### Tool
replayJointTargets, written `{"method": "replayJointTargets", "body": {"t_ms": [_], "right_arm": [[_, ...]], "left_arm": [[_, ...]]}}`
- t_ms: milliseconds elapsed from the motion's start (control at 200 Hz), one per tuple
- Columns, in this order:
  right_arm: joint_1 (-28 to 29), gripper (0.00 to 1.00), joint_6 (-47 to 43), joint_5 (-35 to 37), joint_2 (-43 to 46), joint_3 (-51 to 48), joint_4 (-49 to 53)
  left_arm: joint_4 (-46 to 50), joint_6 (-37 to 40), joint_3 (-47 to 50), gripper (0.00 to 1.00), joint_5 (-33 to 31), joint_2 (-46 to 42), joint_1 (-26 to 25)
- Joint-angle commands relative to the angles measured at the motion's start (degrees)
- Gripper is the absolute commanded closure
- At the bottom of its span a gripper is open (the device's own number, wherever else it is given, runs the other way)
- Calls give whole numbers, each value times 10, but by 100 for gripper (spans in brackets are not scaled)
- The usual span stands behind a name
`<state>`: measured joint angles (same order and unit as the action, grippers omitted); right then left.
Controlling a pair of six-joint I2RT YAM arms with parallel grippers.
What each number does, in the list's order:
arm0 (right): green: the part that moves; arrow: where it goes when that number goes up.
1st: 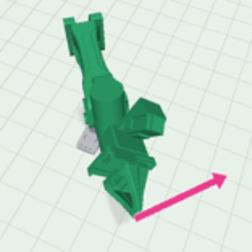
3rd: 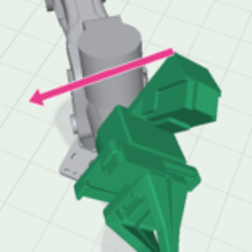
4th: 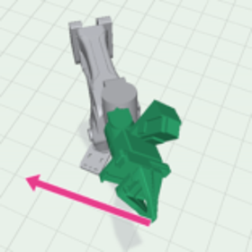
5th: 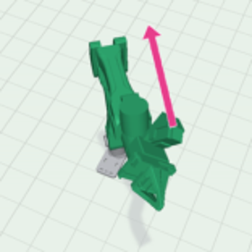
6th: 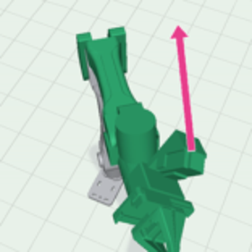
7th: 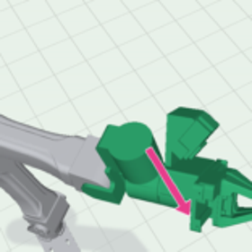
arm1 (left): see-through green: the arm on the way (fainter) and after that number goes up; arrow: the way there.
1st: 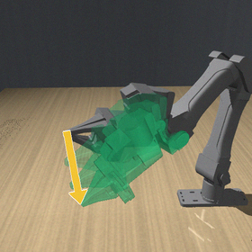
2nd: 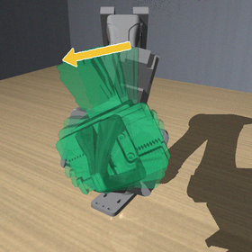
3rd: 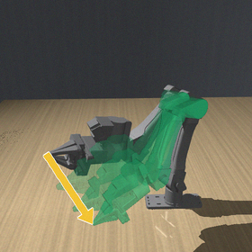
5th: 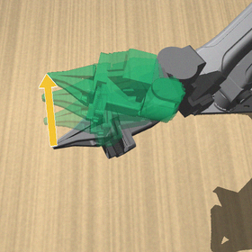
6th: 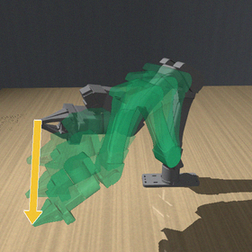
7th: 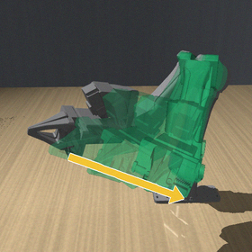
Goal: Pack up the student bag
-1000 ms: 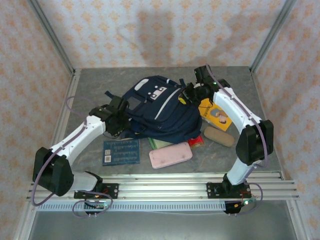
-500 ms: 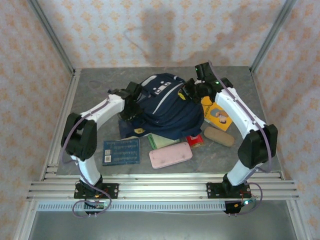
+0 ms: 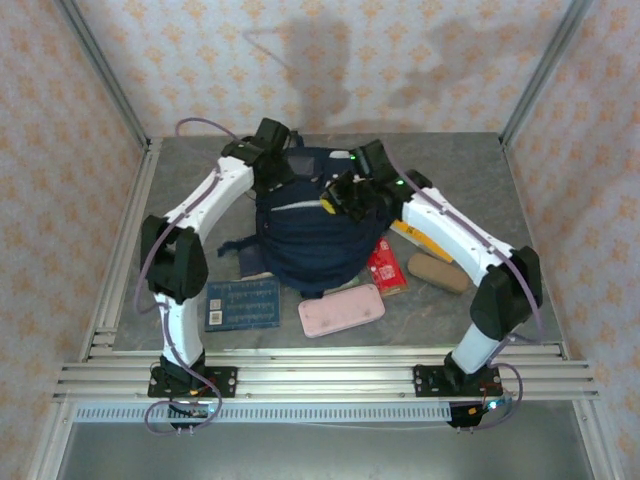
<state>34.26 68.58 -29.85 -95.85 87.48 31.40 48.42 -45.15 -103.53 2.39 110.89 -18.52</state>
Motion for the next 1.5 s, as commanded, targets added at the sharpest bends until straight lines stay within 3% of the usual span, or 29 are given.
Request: {"method": "replayJointTargets", "body": {"t_ms": [0,100,165,265,340,455,545,730,931,1171,1386,1491], "right_arm": [[21,100,99,49,-39,28,-115],[36,100,130,37,-91,50,-184],[36,83,105,12,-122,92,-184],[32,63,-6,96,-110,155,-21],[12,57,-65,179,-82,169,103],[-30,58,-54,320,-32,149,269],[-64,63,-49,385,4,120,341],[-113,65,-56,382,120,-18,271],[-130,64,-74,367,162,-67,251],[-136,64,-96,374,190,-98,229],[-137,64,-97,389,197,-115,241],[-137,65,-93,395,199,-124,247]], "left_arm": [[64,-38,72,41,-106,-131,30],[73,-75,152,40,-144,-223,31],[75,-96,196,39,-135,-267,31],[64,-146,255,39,-64,-303,28],[56,-211,283,39,-2,-305,13],[73,-302,251,38,30,-271,-46],[93,-360,197,36,40,-231,-90],[44,-483,161,34,76,-163,-141],[106,-509,43,24,74,-57,-168],[161,-547,-28,12,63,42,-167],[268,-565,-125,14,53,135,-148],[296,-565,-163,21,35,167,-143]]}}
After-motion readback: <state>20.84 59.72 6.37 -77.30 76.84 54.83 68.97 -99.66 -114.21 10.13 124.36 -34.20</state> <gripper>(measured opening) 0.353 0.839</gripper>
